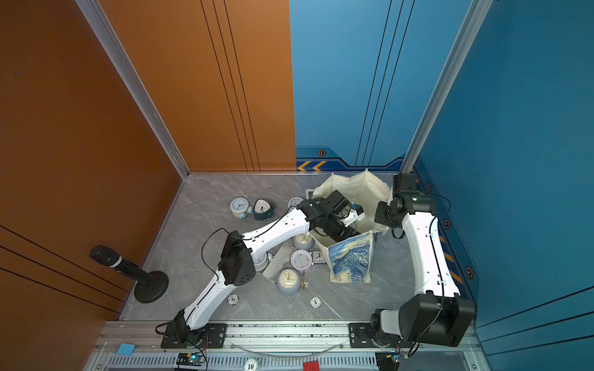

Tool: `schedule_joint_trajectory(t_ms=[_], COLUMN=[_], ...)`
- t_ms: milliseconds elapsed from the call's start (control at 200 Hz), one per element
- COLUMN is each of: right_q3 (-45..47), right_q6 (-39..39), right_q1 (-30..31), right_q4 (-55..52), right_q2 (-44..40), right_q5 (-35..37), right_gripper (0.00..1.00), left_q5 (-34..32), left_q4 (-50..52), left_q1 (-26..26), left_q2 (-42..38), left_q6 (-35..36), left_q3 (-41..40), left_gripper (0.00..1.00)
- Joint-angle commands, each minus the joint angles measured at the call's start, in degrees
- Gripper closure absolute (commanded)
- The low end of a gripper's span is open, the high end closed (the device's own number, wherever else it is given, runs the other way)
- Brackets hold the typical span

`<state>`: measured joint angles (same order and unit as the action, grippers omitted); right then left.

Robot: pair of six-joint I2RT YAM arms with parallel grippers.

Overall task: Put the alarm clock into the canvas bag
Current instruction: Place the alarm at the canvas bag.

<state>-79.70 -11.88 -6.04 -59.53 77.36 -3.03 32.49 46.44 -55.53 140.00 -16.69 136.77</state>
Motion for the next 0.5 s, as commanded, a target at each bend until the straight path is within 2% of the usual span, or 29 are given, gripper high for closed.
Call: schedule_joint_trajectory(t_ms=[0, 70, 250, 340, 365, 491], right_q3=[-1.25, -1.28, -1.08, -1.07, -1.09, -0.99], right_q6=[-0.21, -0.25, -0.18, -0.17, -0.23, -0.21], right_q1=[-0.01, -0.02, 0.02, 0.08, 0.06, 0.07], right_q4=[-0.68, -0.68, -0.73, -0.68, -0.66, -0.68], right_q2=[0.90, 0.88, 0.79, 0.88, 0.81, 0.86], right_q5=[-1.10, -1.10, -1.12, -1.11, -1.21, -1.21], right_gripper=[0.92, 0.92, 0.92, 0.92, 0.92, 0.92], left_q5=[1.28, 0.70, -0.95, -1.55, -1.55, -1.64], left_q4=[3.73, 3.70, 3.74, 3.73, 3.75, 3.74], left_q1=[-0.58, -0.47, -0.37, -0.20, -0.15, -0.05], left_q2=[2.62, 2.82, 1.36, 0.47, 0.32, -0.76], left_q6=[1.61, 1.58, 2.00, 1.92, 1.84, 1.42], left_q3=[0.89, 0.95, 1.51, 1.98, 2.13, 2.87], left_gripper=[0.36, 0.33, 0.17, 0.15, 0.09, 0.06])
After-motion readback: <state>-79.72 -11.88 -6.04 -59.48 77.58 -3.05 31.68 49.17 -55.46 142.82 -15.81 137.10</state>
